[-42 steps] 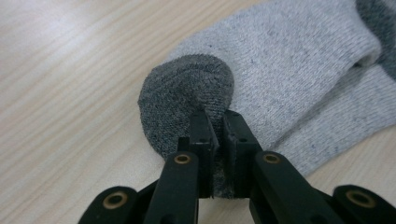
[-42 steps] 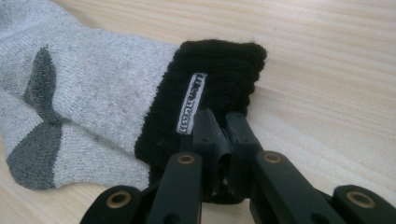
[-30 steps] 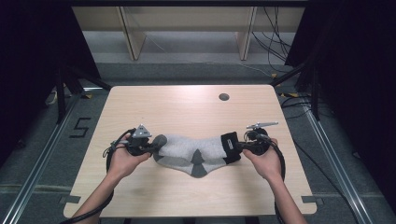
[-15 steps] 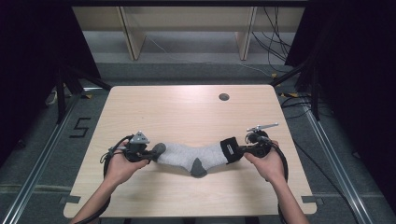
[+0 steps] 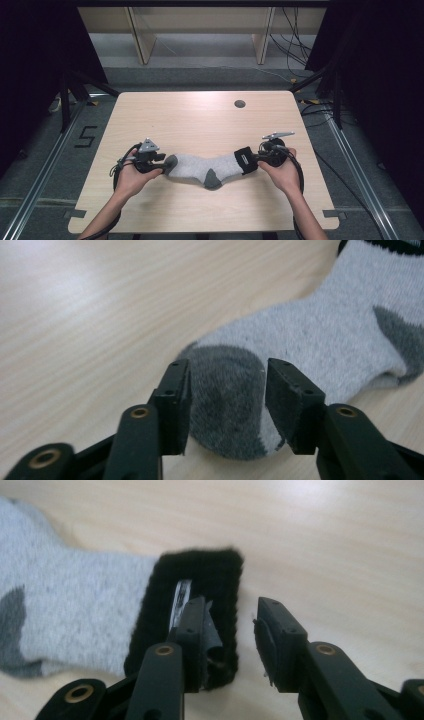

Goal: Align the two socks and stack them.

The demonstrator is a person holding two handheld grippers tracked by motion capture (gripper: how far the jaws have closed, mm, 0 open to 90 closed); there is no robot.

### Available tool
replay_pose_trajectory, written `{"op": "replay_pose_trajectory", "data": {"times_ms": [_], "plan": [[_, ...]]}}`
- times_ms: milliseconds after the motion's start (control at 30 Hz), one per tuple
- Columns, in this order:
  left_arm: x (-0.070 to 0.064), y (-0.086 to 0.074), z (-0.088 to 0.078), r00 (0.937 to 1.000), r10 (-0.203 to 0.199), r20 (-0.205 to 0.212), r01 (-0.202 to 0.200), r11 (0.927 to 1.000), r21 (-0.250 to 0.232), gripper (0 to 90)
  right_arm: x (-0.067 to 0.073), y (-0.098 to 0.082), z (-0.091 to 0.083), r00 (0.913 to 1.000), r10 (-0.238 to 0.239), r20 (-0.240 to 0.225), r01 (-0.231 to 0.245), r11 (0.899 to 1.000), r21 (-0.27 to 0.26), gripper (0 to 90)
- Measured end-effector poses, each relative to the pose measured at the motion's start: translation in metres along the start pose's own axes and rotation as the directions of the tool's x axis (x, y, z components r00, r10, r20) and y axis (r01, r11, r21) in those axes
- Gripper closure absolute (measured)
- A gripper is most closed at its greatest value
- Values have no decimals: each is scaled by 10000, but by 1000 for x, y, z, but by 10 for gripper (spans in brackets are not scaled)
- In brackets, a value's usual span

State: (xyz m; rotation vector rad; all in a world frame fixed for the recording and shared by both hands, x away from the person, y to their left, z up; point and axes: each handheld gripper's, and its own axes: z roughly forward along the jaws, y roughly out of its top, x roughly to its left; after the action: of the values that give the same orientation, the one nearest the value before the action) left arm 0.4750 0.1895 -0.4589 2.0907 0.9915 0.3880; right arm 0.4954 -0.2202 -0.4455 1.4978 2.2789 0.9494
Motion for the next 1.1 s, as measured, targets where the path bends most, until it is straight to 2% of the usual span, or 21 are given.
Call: {"op": "replay_pose_trajectory", "data": {"times_ms": [33, 67, 100, 133, 167, 200, 233, 367, 400, 433, 500, 633, 767, 867, 900, 933, 967, 1000, 1033, 1067, 1100], "plan": [[-3, 2, 2, 9997, 223, 105, -224, 9997, 91, 668, 3, 2, -2, 10000, -29, -54, 28, 9998, -208, 728], [-3, 2, 2, 9997, 223, 105, -224, 9997, 91, 707, 3, 2, -2, 10000, -29, -54, 28, 9998, -208, 728], [-6, 2, 7, 9988, 377, 306, -385, 9989, 279, 740, 5, 3, -1, 9995, -321, -31, 320, 9994, -146, 797], [-6, 2, 7, 9988, 377, 306, -385, 9989, 279, 765, 5, 3, -1, 9995, -321, -31, 320, 9994, -146, 797], [-7, 1, 9, 9985, 469, 292, -481, 9980, 419, 782, 10, 3, 2, 9999, 79, -121, -74, 9994, 335, 829], [-7, 1, 12, 9981, 562, 252, -575, 9968, 550, 782, 10, 3, 2, 9999, 79, -121, -74, 9994, 335, 829], [-7, 0, 14, 9978, 622, 206, -634, 9959, 638, 795, 8, 2, 7, 9998, -200, -43, 202, 9988, 444, 835], [-5, -2, 24, 9969, 781, 56, -783, 9925, 942, 786, 5, -1, 13, 10000, -45, -6, 45, 9986, 529, 838], [-5, -2, 24, 9969, 781, 56, -783, 9925, 942, 782, 5, -2, 15, 10000, 35, -31, -34, 9995, 325, 838], [-4, -2, 27, 9962, 863, -110, -848, 9914, 998, 779, 4, -2, 14, 10000, -60, 1, 60, 9983, 575, 837], [-3, -4, 30, 9956, 917, -176, -893, 9900, 1093, 776, 3, -3, 14, 10000, -92, 33, 90, 9986, 524, 837], [-2, -5, 32, 9964, 819, -205, -794, 9915, 1033, 775, 2, -6, 17, 10000, 87, 47, -89, 9987, 510, 839], [-1, -5, 31, 9963, 818, -250, -788, 9913, 1051, 771, 1, -7, 18, 10000, -15, 63, 12, 9987, 507, 834], [-1, -5, 27, 9966, 779, -268, -752, 9931, 901, 709, 1, -7, 17, 9997, 232, 5, -232, 9983, 529, 809], [1, -4, 20, 9987, 408, -297, -395, 9983, 430, 564, -2, -7, 14, 9995, 251, -183, -245, 9992, 318, 749], [1, -4, 20, 9987, 408, -297, -395, 9983, 430, 511, -3, -6, 12, 9998, 213, -47, -212, 9996, 212, 718], [1, -4, 17, 9993, 71, -360, -70, 10000, 26, 469, -3, -6, 10, 9998, 204, 25, -204, 9996, -180, 688], [3, -4, 12, 9993, -131, -363, 122, 9996, -241, 469, -3, -6, 10, 9998, 204, 25, -204, 9996, -180, 688], [10, -5, 5, 9979, -445, -464, 420, 9977, -524, 406, -3, -6, 5, 9992, 375, 100, -369, 9975, -601, 638], [10, -5, 5, 9979, -445, -464, 420, 9977, -524, 385, -3, -6, 5, 9992, 375, 100, -369, 9975, -601, 638], [13, -6, 2, 9963, -574, -641, 537, 9969, -582, 368, -5, -6, 1, 9981, 603, 118, -594, 9962, -633, 610]]}}
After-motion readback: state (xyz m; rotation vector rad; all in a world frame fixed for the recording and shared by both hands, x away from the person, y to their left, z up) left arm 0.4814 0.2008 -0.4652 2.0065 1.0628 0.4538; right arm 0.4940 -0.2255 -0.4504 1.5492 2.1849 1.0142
